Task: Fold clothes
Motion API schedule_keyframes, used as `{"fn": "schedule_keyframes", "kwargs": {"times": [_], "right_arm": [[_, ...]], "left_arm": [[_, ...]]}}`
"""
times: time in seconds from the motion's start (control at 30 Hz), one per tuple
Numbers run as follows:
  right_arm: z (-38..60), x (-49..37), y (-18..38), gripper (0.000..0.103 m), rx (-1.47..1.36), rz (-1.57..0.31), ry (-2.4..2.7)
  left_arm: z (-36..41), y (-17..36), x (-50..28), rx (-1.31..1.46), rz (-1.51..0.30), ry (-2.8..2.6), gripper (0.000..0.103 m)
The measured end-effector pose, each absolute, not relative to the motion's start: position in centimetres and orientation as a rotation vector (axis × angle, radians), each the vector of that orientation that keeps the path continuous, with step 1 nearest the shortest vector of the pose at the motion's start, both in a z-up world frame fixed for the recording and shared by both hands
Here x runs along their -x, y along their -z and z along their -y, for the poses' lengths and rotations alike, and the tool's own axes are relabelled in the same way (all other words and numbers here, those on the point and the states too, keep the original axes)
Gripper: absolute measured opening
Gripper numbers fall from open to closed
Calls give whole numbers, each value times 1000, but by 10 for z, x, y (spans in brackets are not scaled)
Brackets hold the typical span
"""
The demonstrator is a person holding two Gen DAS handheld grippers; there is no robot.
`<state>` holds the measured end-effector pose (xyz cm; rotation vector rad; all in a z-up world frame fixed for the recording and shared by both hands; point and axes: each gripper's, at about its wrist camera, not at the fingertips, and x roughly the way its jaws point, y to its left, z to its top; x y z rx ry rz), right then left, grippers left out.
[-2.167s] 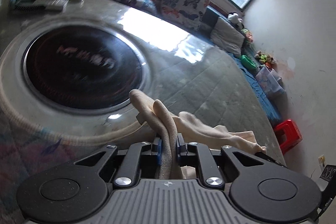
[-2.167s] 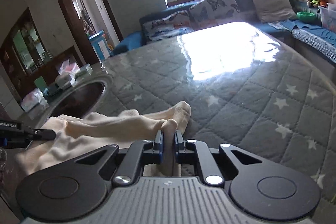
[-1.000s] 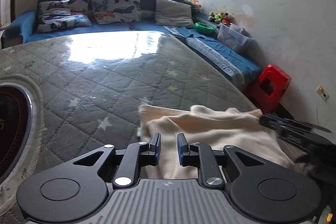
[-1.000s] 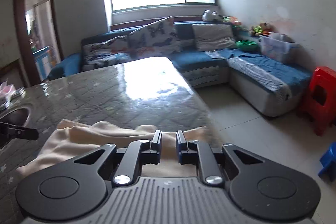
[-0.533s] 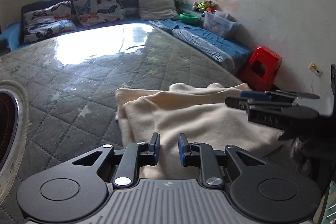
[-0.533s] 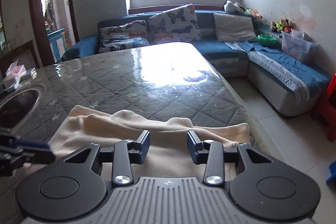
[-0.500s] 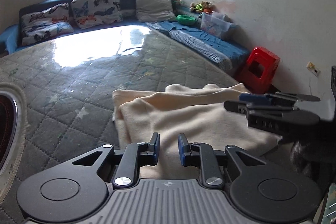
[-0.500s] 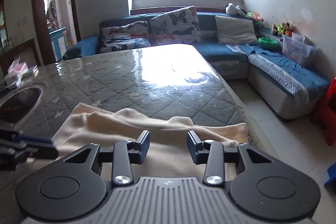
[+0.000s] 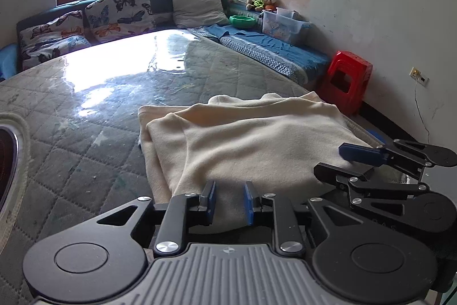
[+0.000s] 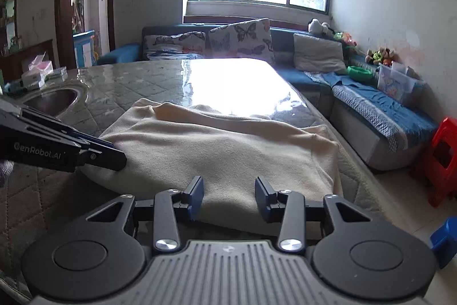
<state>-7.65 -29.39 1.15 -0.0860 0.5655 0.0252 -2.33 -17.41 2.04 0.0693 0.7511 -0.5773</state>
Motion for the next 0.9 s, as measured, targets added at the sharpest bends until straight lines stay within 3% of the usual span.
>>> {"fn": "schedule_keyframes", "kwargs": {"times": [0.07,0.3,0.37,0.47,0.53,0.9], "right_arm": [[291,79,-15,51,93,-553,-29],[285,94,-18,60,74,-556,-50],[285,97,-17,70,69,-562,-45],[286,100,-17,74,58,-566,-35],[286,103,-16,82,50,-574,-30],[279,107,-13,95,20,-598,-4]], "left_arm": [[170,-22,27,-60,-752,569,32],[163,-24,42,-74,-758,538,45],[162,-24,45,-71,-762,531,53],[160,-22,48,-70,-774,514,58],[159,-20,50,-80,-781,491,69],[140,-17,58,-63,-788,443,95]]}}
